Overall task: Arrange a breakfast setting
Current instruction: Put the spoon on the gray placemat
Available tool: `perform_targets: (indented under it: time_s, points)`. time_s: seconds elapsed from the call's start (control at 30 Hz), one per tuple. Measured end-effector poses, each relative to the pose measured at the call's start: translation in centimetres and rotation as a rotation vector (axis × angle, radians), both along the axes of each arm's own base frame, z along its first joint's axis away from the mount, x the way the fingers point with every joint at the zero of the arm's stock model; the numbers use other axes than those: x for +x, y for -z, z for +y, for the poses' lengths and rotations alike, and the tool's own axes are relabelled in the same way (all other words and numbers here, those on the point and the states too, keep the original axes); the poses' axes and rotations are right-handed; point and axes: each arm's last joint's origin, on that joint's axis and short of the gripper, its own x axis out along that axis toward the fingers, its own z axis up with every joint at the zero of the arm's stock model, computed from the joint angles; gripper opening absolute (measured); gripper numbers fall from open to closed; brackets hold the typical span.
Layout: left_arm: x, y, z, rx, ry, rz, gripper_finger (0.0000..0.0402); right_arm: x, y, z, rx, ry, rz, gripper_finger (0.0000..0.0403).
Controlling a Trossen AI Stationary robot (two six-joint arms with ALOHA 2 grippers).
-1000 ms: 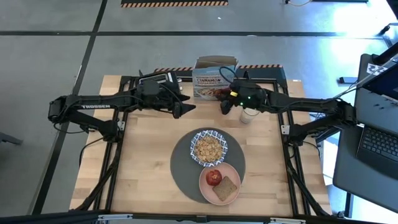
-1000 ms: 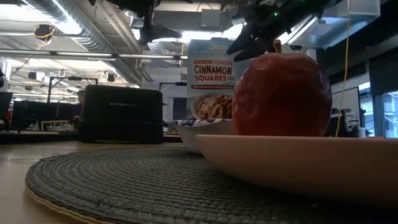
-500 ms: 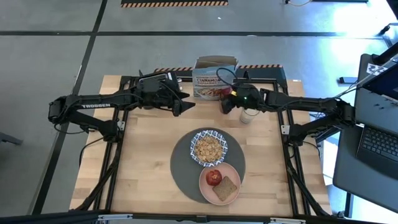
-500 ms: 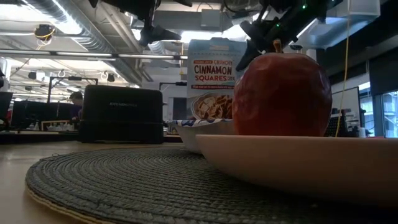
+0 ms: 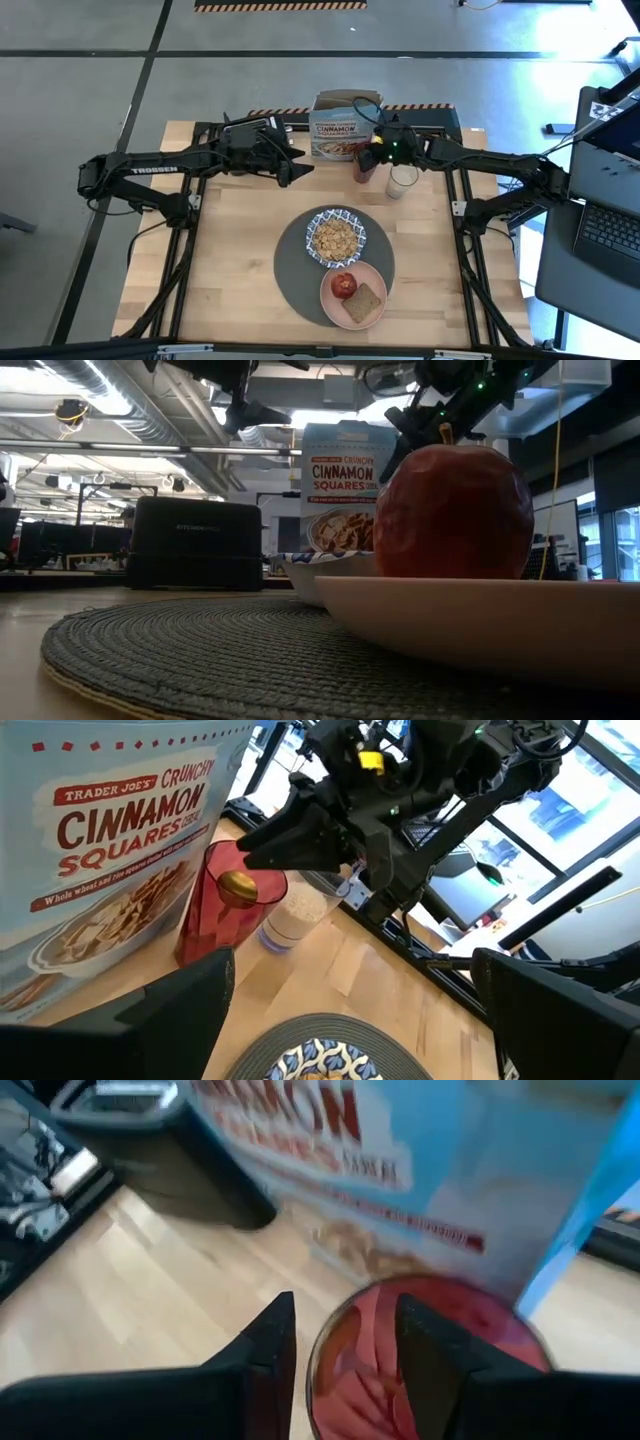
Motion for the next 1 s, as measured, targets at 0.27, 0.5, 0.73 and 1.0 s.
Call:
perform_targets:
  time_s: [0.27,0.5,0.73,1.0]
  points:
    - [0.0,0.0,0.0,-0.002,0.000,0.005,0.0395,1.1,1.2,-0.1,0.040,-0.047,0.009,0.0121]
    - [0.0,0.1,0.0,-0.002,0.000,0.006,0.0395,1.3,1.5,-0.3,0.040,-0.043,0.009,0.0115]
    - [0.0,0.1,0.0,-0.002,0.000,0.007,0.0395,1.3,1.6,-0.3,0.043,-0.048,0.017,0.0041]
    - [0.0,0.1,0.0,-0.002,-0.001,0.007,0.0395,1.3,1.7,-0.3,0.035,-0.066,0.036,0.0009]
